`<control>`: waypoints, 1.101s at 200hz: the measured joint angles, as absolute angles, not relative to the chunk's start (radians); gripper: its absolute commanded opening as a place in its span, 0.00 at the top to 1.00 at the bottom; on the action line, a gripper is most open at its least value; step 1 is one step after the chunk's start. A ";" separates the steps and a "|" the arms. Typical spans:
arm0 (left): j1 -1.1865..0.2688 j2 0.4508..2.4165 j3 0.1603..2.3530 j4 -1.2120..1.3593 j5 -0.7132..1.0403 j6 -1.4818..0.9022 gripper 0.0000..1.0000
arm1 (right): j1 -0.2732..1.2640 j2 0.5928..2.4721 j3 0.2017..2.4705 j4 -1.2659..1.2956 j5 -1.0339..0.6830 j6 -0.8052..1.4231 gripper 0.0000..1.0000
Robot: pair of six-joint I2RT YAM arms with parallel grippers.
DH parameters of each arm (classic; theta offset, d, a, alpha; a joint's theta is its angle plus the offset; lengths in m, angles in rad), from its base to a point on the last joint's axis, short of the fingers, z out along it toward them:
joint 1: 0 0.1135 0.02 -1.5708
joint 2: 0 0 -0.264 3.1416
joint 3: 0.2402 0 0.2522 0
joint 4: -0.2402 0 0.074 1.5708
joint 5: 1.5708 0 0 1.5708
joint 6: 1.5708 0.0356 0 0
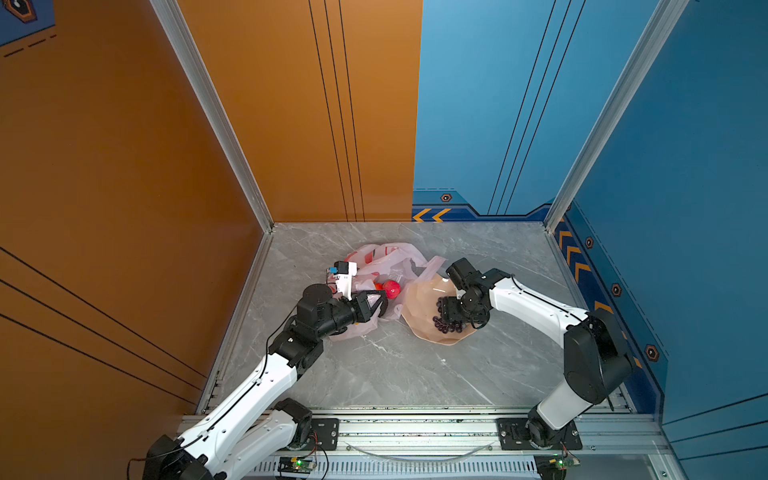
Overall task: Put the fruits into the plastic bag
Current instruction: 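Lower the right gripper onto the dark grapes and close on them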
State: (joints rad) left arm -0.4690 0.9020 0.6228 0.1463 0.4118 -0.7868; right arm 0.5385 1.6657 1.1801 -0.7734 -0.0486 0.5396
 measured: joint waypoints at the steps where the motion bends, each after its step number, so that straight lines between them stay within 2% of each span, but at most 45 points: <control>1: -0.469 0.902 0.623 0.146 0.412 -0.787 1.00 | 0.538 1.667 1.180 -0.772 -0.049 0.540 0.20; 54: -0.463 0.890 0.623 0.135 0.412 -0.787 1.00 | 0.524 1.773 1.180 -0.678 -0.048 0.561 0.25; 88: -0.456 0.879 0.623 0.130 0.412 -0.786 1.00 | 0.524 1.810 1.181 -0.646 -0.048 0.567 0.33; 146: -0.450 0.879 0.623 0.119 0.412 -0.786 1.00 | 0.539 1.808 1.187 -0.620 -0.032 0.568 0.65; 191: -0.450 0.878 0.623 0.119 0.412 -0.787 1.00 | 0.546 1.722 1.165 -0.580 -0.021 0.579 0.79; 220: -0.450 0.873 0.623 0.118 0.412 -0.787 1.00 | 0.533 1.621 1.119 -0.515 -0.042 0.585 0.81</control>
